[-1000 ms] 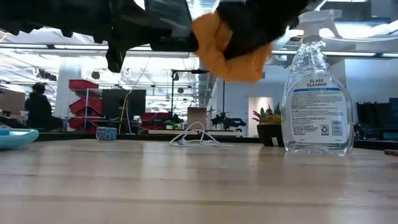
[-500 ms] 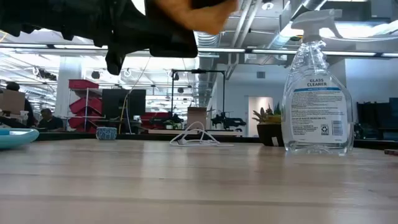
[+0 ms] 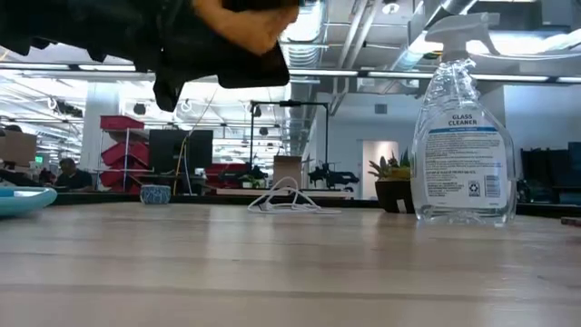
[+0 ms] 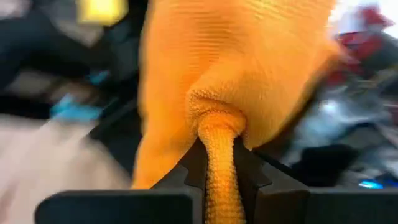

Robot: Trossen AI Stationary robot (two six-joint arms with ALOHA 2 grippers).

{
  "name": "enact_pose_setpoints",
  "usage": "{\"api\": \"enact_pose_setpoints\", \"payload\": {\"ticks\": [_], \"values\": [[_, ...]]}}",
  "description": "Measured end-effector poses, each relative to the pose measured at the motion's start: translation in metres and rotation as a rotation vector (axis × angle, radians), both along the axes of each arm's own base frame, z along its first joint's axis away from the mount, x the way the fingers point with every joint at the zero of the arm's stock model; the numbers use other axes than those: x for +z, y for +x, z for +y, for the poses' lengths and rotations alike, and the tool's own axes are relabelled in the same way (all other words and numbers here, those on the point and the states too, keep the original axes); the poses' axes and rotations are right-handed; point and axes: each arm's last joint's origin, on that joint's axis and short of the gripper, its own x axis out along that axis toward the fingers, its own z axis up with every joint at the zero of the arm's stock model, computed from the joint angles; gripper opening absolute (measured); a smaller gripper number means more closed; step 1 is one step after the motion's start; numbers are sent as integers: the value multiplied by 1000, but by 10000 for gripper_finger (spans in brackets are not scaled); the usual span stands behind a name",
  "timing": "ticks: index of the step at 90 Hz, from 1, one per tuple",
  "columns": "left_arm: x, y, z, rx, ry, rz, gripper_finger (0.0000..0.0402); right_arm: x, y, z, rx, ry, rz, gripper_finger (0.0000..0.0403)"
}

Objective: Apply microfiber cloth
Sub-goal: Wipe the black cellphone using microfiber cloth

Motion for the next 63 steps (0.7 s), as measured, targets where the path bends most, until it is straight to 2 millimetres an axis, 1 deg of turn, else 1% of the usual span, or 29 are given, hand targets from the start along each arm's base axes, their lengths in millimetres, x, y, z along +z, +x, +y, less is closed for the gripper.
{"api": "enact_pose_setpoints", "payload": {"ticks": [6,10,13,20,27,31,36,45,54,63], "values": [[1,0,1,9,6,-6,13,2,-3,0,-144,-47,-39,20],[2,1,1,13,4,-16,13,9,-6,-1,-242,-89,-77,20],[2,0,1,12,3,-17,13,15,-7,-2,-282,-102,-110,20],[2,0,1,2,2,-16,13,31,-7,-4,-300,-98,-189,20],[2,0,0,-10,4,-15,13,37,-5,-3,-229,-79,-216,20],[2,0,-1,-32,6,-8,13,35,-4,-2,-152,-68,-196,20],[1,0,-2,-45,8,-5,13,28,-3,-1,-69,-48,-143,20],[1,0,-1,-30,7,-3,13,11,-6,-2,-8,-7,0,20],[0,0,0,-16,11,6,13,-1,-13,-4,-45,8,107,20],[0,0,0,2,9,-1,13,0,-17,-1,-187,-60,52,20]]}}
